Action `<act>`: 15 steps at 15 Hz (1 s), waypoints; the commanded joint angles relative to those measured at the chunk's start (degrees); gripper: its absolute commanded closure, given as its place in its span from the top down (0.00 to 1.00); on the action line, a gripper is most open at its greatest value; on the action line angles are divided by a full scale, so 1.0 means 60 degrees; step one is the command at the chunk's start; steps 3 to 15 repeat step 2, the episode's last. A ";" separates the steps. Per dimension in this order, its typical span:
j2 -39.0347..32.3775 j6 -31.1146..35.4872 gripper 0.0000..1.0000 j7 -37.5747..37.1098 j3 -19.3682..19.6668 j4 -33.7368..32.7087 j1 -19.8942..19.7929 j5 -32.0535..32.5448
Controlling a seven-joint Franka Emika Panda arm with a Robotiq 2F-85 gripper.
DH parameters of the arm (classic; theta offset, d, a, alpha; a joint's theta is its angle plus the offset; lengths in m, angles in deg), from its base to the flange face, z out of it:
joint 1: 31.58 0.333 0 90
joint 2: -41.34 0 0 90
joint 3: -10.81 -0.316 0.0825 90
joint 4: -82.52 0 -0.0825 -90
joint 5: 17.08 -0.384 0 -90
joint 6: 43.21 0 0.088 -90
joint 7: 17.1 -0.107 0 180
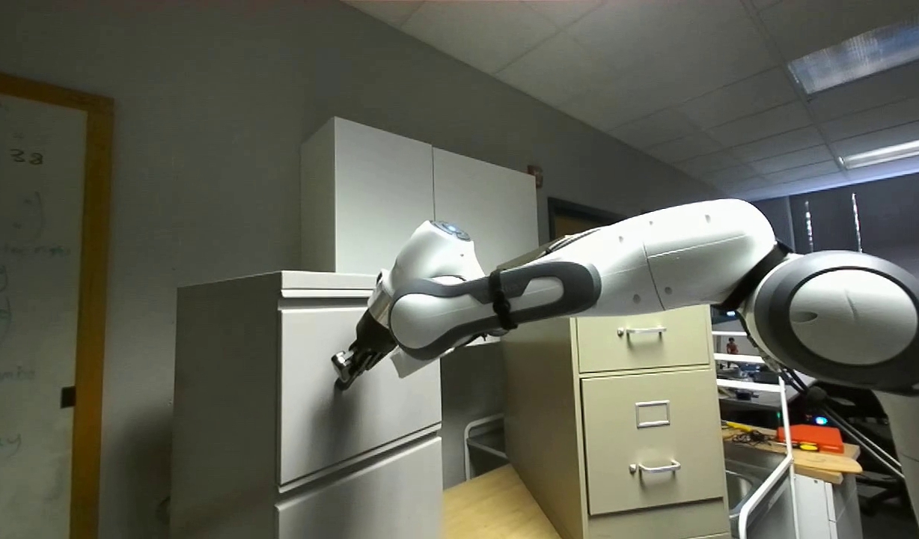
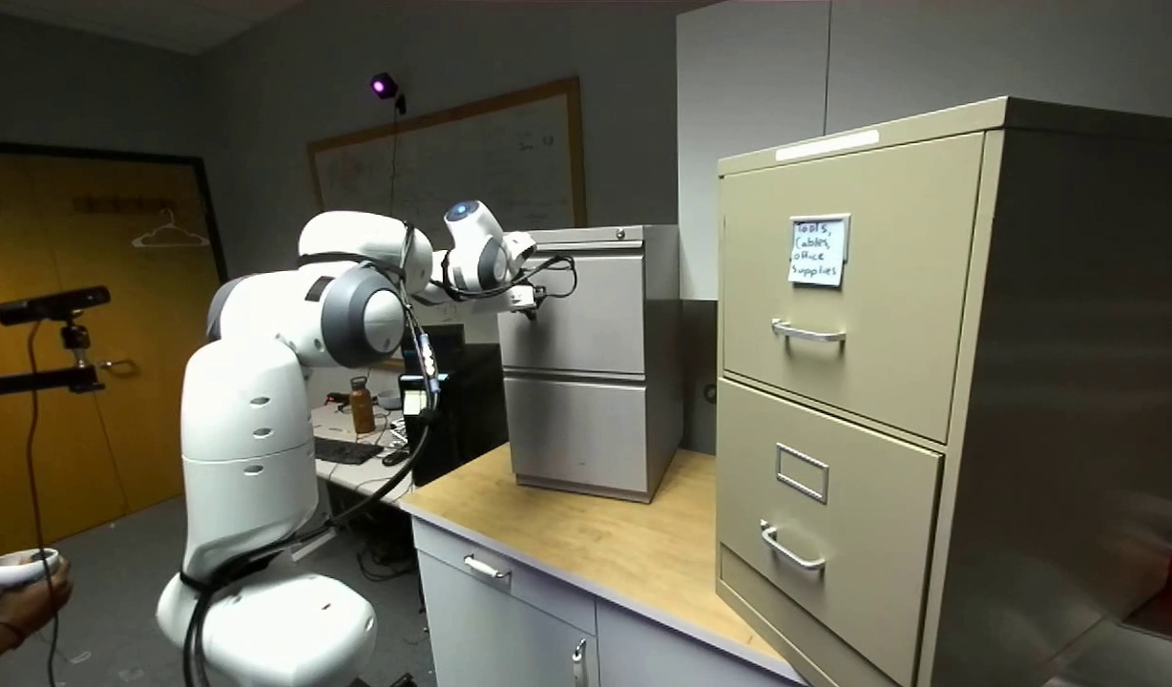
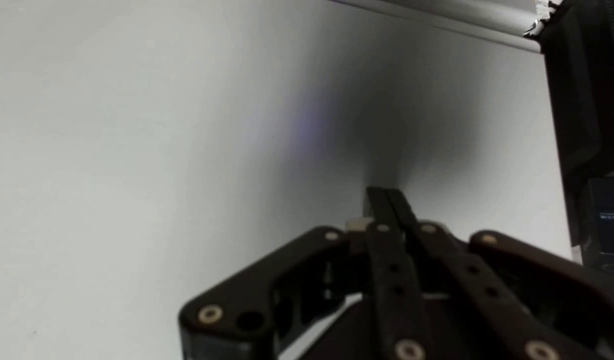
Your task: Close the top drawer of the left cabinet
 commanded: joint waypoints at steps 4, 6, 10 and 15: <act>-0.0798 -0.0453 0.05 -0.0438 0.0039 -0.1187 0.0121 0.0307; -0.0798 -0.0453 0.05 -0.0438 0.0039 -0.1187 0.0121 0.0307; -0.0798 -0.0453 0.05 -0.0438 0.0039 -0.1187 0.0121 0.0307; -0.0798 -0.0453 0.05 -0.0438 0.0039 -0.1187 0.0121 0.0307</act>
